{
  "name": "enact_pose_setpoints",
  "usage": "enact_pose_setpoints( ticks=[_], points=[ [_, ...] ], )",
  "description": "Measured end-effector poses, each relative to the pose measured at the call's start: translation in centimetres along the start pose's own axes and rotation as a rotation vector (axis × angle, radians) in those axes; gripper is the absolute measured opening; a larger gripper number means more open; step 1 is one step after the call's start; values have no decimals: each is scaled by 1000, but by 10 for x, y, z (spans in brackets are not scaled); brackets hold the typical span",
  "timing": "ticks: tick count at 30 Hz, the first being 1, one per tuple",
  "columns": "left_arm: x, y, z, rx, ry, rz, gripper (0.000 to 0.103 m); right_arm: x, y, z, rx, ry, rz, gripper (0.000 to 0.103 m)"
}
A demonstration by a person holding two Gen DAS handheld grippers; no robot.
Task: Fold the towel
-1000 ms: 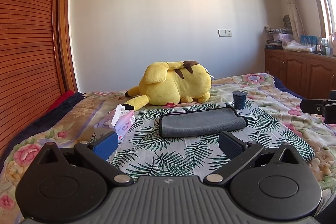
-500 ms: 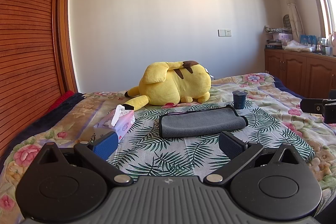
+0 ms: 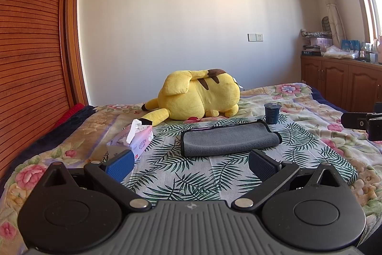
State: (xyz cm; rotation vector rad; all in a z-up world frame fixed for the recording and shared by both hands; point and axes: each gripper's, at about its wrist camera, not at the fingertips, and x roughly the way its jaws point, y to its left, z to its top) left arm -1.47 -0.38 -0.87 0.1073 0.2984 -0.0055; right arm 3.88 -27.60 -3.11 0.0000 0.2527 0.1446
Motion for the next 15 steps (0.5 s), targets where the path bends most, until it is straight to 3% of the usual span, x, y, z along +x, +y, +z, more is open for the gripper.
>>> enact_pose_setpoints(
  ticks=[15],
  points=[
    [0,1,0,6,2,-4,87,0,0,0,-1,0,0,103]
  ],
)
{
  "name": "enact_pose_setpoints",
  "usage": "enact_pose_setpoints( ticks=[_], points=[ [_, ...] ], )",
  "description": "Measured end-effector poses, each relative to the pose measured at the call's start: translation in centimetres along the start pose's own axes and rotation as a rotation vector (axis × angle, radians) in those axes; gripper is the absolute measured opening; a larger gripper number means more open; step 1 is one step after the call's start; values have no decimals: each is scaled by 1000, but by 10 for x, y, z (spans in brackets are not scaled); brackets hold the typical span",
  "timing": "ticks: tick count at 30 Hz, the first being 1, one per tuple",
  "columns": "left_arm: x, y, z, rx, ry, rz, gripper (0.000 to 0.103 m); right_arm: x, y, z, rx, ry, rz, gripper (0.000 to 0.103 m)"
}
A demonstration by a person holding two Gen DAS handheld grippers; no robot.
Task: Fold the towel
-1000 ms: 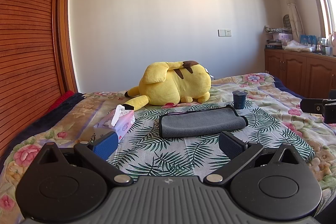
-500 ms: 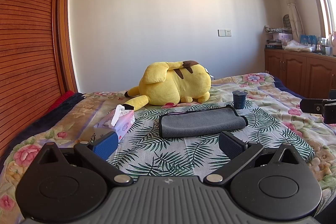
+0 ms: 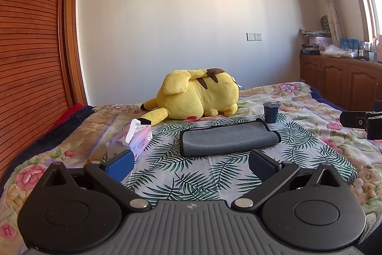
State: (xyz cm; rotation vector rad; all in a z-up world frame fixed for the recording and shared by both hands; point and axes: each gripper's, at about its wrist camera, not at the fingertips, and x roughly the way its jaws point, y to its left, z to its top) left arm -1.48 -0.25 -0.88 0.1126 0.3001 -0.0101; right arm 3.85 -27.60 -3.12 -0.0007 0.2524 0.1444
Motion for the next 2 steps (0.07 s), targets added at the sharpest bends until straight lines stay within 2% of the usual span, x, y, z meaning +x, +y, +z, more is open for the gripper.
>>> enact_pose_setpoints(
  ticks=[2],
  points=[
    [0,0,0,1,-1,3,87,0,0,0,0,0,0,103]
  ],
)
